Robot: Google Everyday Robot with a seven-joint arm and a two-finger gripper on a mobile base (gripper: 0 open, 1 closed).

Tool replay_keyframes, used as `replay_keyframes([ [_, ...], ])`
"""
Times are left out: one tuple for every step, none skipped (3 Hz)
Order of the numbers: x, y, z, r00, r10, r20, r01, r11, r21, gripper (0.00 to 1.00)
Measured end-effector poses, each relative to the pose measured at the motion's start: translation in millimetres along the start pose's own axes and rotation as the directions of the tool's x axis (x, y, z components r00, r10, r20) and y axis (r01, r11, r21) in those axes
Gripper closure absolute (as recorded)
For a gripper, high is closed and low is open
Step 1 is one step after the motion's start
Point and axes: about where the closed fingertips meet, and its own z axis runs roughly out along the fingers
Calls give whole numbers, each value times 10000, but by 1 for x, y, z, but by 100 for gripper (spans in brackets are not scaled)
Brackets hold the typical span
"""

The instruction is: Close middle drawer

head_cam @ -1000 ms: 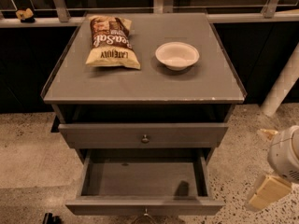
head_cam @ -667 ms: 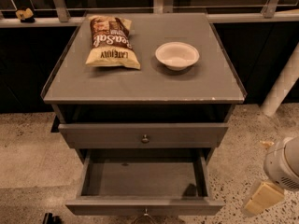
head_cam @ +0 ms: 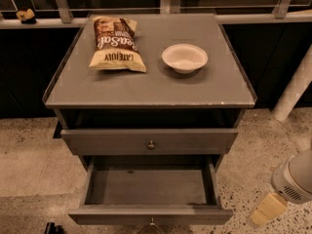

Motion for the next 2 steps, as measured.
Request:
replay_keyframes([
  [0,0,0,10000,0,0,0,10000,0,0],
  [3,-2,-3,9999,-98,-85,100,9997,232,0],
])
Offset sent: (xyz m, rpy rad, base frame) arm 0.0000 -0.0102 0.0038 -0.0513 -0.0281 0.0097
